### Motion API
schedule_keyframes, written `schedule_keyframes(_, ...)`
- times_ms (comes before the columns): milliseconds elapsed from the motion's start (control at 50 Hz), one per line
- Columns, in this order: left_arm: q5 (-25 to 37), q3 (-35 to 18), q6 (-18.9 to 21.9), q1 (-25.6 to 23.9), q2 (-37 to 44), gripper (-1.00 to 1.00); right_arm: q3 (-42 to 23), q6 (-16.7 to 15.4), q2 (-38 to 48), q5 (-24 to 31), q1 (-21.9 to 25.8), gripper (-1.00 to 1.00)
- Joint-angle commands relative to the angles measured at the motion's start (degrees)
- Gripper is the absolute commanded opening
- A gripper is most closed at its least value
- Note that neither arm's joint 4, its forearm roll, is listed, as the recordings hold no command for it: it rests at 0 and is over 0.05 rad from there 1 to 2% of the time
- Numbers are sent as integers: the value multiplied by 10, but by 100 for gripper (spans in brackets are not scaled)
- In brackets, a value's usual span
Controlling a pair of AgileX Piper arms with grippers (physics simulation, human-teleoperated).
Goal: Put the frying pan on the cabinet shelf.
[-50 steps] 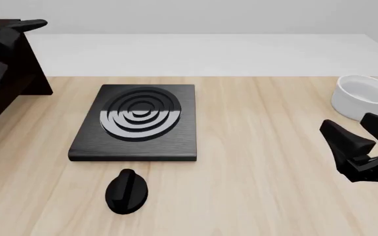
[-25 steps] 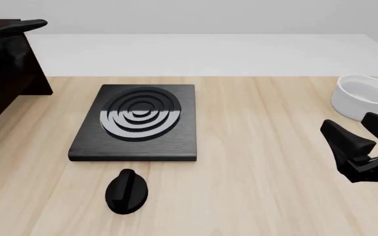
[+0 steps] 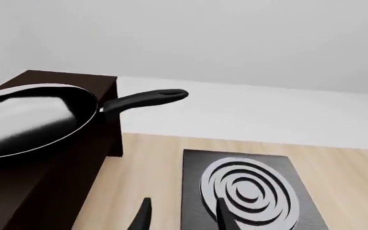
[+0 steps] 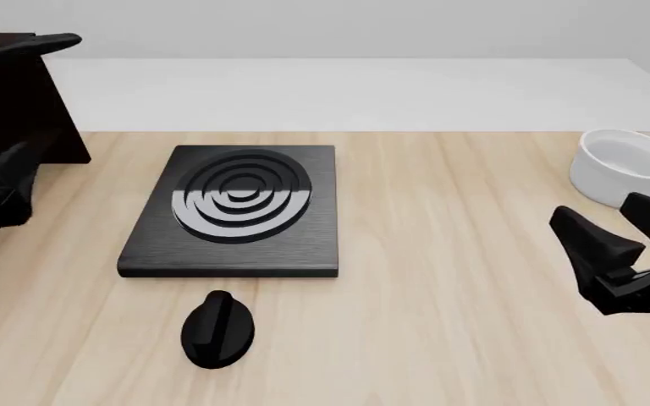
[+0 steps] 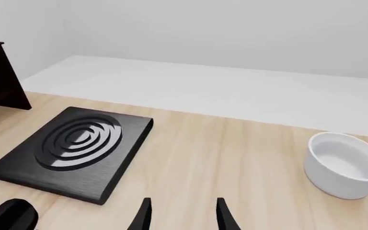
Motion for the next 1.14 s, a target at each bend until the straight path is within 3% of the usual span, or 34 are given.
schedule_keyframes(20,6,88,38,17,-113,100,0,1,0,0,-1,100)
schedule_keyframes(260,130,89,40,-5,-240,100,0,-7,-1,0,1,100)
schedule_keyframes(380,180,84,44,-21,-273,100,-1,-8,3,-1,4,100)
schedule_keyframes(460,198,79,9,-21,-284,100,0,-10,0,-1,4,100)
schedule_keyframes(520,213,80,27,-24,-299,100,0,-7,0,-1,3,100)
schedule_keyframes(780,240,71,31,-23,-313,100,1,-14,-16,6,-7,100)
schedule_keyframes(820,238,71,25,-18,-312,100,1,-26,-22,8,-9,100)
schedule_keyframes(840,235,73,30,-18,-310,100,1,-46,-24,9,-12,100)
schedule_keyframes(940,228,71,27,-12,-305,100,2,-44,-34,17,-31,100)
schedule_keyframes(1000,226,70,25,-8,-306,100,4,-83,-53,23,-40,100)
schedule_keyframes(1040,225,71,27,-9,-305,100,4,-64,-66,30,-49,100)
schedule_keyframes(1140,224,69,31,-14,-306,100,6,-75,-97,43,-66,100)
